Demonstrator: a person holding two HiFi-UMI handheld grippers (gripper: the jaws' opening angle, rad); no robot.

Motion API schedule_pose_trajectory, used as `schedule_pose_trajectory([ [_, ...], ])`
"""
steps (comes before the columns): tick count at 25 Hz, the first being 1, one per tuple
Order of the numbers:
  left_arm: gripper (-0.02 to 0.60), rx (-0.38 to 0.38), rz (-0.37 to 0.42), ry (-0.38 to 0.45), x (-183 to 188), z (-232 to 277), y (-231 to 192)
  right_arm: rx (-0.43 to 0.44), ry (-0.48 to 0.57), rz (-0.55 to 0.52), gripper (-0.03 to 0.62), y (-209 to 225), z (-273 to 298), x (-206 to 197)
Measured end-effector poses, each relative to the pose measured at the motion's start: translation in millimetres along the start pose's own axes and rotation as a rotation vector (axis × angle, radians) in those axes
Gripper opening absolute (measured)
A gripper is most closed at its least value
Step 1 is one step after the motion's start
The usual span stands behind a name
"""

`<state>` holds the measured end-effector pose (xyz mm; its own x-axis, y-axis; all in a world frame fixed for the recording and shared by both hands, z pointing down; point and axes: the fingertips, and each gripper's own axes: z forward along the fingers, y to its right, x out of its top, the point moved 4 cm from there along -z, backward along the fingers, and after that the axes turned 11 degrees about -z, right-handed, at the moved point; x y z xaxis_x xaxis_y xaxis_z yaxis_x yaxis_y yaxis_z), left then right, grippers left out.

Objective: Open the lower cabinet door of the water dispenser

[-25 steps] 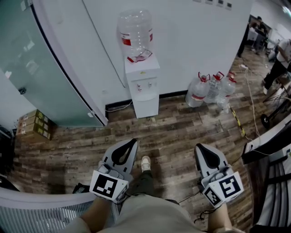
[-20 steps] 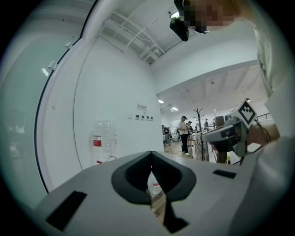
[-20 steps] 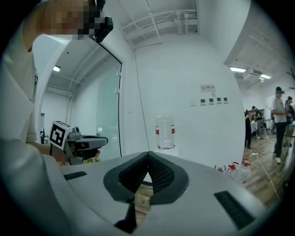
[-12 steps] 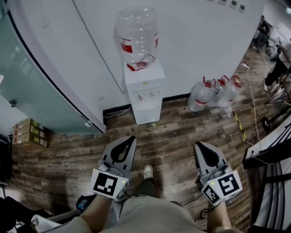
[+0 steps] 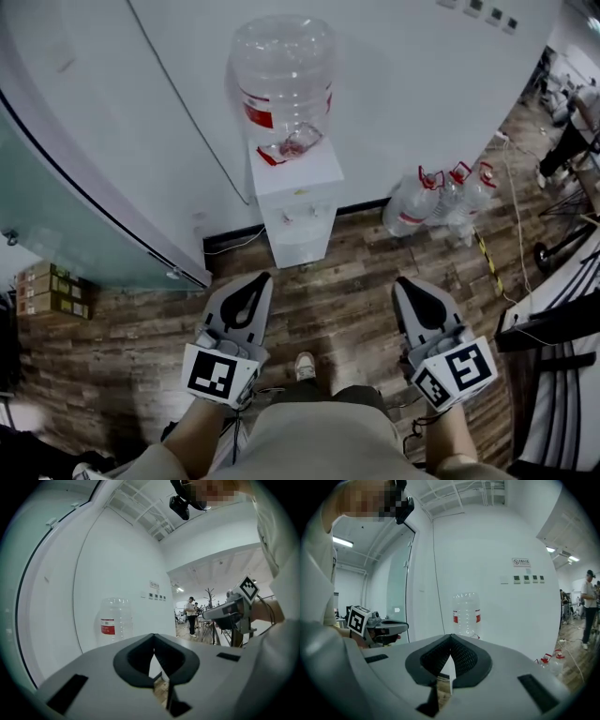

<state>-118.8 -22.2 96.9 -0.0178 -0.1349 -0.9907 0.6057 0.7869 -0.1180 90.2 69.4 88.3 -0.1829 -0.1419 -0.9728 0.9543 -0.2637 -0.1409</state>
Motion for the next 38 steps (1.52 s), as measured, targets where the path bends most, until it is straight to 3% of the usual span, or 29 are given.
schedule_pose_trajectory([
  [13, 0.005, 0.062, -0.014, -0.030, -14, 39, -24, 0.034, 0.003, 0.023, 0.006, 42, 44, -11],
  [26, 0.005, 0.222, 0.010, -0.009, -46, 110, -24, 0.138, 0.038, 0.049, 0.025, 137, 103, -65],
  [30, 0.005, 0.287, 0.004, 0.010, -67, 130, -37, 0.189, 0.030, 0.050, 0.071, 154, 140, -97],
  [33, 0.005, 0.331, -0.011, 0.023, -87, 141, -51, 0.228, 0.016, 0.108, 0.166, 160, 171, -129],
  [38, 0.006, 0.334, 0.006, 0.012, -133, 158, -72, 0.240, 0.013, 0.082, 0.246, 159, 217, -188],
])
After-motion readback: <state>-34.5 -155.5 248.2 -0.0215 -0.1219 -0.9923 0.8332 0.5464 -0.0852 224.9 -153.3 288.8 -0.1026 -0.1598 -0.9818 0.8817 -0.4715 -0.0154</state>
